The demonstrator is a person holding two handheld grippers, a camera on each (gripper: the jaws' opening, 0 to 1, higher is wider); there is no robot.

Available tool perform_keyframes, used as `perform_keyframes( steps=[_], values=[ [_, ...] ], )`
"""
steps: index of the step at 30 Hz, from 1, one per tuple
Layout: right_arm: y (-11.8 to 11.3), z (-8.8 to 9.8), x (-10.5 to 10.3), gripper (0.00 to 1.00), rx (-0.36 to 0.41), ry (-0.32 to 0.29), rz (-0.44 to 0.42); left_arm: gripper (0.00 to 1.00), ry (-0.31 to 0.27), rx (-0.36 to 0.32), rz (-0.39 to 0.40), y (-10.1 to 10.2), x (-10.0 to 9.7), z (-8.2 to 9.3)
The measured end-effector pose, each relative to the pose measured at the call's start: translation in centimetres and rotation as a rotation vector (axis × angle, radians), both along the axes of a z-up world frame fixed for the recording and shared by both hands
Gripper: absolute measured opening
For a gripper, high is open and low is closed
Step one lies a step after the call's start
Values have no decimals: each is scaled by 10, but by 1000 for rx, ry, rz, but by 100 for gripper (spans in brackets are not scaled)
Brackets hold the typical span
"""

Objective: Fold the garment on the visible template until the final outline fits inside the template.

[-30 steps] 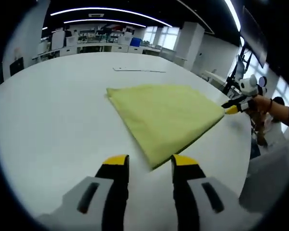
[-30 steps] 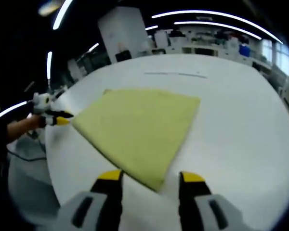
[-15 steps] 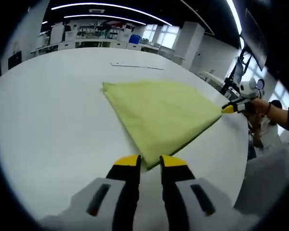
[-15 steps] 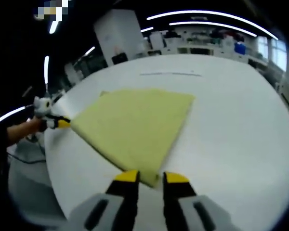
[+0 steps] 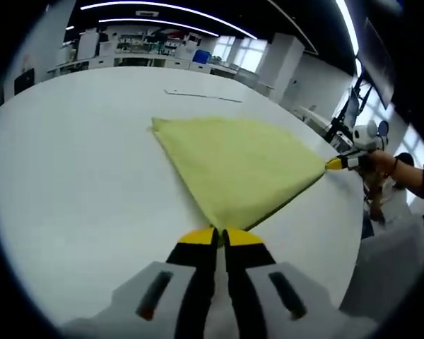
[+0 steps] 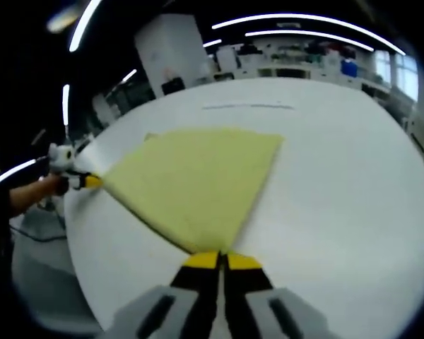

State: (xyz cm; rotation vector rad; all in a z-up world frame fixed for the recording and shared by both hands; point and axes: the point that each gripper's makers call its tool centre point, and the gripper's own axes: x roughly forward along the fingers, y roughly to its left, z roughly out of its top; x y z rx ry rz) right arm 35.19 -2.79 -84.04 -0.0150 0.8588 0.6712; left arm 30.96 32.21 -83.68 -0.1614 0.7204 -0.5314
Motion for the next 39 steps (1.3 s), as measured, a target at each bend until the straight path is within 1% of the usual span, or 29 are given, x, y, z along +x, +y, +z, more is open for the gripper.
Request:
perform_keyframes(
  steps=[6, 15, 21, 29, 34, 39],
  values=[
    [-1, 0, -2, 0, -10, -5, 12, 0, -18, 14, -10, 1, 1, 1],
    [-3, 0, -7, 0, -27, -3, 27, 0, -19, 29, -32, 0, -3, 0],
    [-3, 1, -18, 0, -45, -4, 44, 0, -27, 40, -47, -3, -11, 3],
    [-6, 0, -20, 0, -53, -1, 50, 0, -33, 44, -55, -4, -17, 3],
    [-5, 0, -24, 0, -63, -5, 55, 0, -31, 59, -61, -7, -25, 3],
    [-5, 0, -26, 0, -59, -11, 47, 0, -33, 55, -53, -9, -31, 3]
  ],
)
